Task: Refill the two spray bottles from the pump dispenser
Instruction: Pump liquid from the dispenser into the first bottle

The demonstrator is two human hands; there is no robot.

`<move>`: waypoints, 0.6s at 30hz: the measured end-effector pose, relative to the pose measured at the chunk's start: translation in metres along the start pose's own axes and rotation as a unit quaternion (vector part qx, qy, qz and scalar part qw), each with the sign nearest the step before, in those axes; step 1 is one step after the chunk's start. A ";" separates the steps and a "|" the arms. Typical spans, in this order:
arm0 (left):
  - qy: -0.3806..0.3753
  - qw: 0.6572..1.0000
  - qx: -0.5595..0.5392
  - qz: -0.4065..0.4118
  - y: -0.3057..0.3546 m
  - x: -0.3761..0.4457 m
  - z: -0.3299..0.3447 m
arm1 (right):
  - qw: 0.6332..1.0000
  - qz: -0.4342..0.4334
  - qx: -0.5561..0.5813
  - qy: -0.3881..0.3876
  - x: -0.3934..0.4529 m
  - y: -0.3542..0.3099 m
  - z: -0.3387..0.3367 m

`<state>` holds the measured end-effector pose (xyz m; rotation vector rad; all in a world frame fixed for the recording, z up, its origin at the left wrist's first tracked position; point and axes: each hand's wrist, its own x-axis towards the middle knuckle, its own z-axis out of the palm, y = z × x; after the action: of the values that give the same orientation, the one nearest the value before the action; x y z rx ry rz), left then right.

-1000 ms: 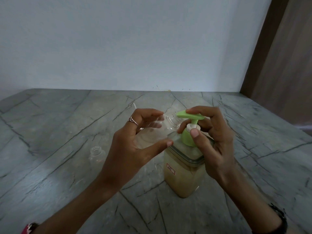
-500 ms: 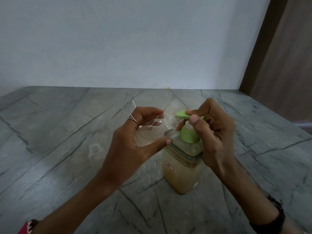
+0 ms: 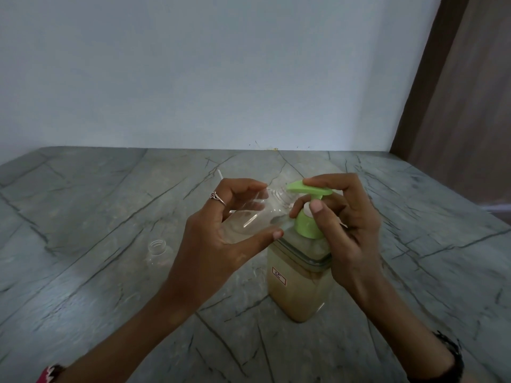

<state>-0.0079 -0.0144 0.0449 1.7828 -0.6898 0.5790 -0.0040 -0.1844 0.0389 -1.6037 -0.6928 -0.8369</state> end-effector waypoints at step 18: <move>-0.003 1.000 -0.003 -0.010 0.000 0.000 0.000 | 1.000 -0.009 0.028 -0.005 0.000 0.002 -0.001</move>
<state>-0.0080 -0.0140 0.0446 1.7837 -0.6761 0.5582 -0.0031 -0.1853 0.0378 -1.5552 -0.7332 -0.8159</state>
